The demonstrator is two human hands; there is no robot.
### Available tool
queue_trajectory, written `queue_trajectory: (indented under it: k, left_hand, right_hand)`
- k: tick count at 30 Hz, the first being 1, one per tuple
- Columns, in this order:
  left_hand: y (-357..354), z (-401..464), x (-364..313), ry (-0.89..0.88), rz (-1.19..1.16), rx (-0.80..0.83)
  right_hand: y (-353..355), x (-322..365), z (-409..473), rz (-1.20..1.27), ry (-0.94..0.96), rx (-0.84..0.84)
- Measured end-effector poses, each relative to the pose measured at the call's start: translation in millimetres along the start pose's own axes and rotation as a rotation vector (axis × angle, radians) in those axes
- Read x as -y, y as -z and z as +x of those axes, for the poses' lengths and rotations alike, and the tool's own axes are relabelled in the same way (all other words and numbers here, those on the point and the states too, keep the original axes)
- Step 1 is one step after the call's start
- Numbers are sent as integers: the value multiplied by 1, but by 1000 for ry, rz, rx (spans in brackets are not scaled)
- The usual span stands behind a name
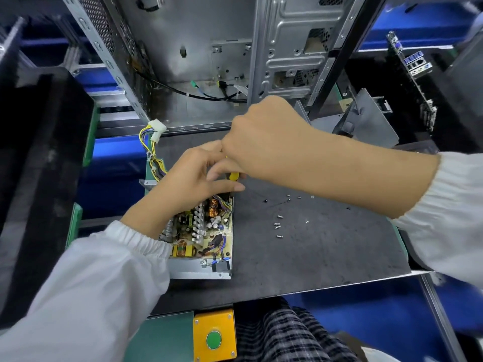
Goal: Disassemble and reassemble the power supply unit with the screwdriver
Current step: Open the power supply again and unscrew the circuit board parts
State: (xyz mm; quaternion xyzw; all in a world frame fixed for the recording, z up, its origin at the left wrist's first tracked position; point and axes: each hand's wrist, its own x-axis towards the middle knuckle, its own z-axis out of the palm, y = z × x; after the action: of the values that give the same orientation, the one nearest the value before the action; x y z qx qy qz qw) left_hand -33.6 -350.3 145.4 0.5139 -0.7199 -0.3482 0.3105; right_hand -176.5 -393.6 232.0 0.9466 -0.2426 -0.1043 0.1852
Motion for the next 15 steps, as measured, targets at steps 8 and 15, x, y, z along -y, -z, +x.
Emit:
queue_trajectory:
  k: [8,15]
  left_hand:
    - [8,-5,7,43,-100,19]
    - [-1,-4,7,70,-17,-114]
  right_hand:
    - [2,-10,-7,143,125,58]
    - [-1,-4,2,49,31,-44]
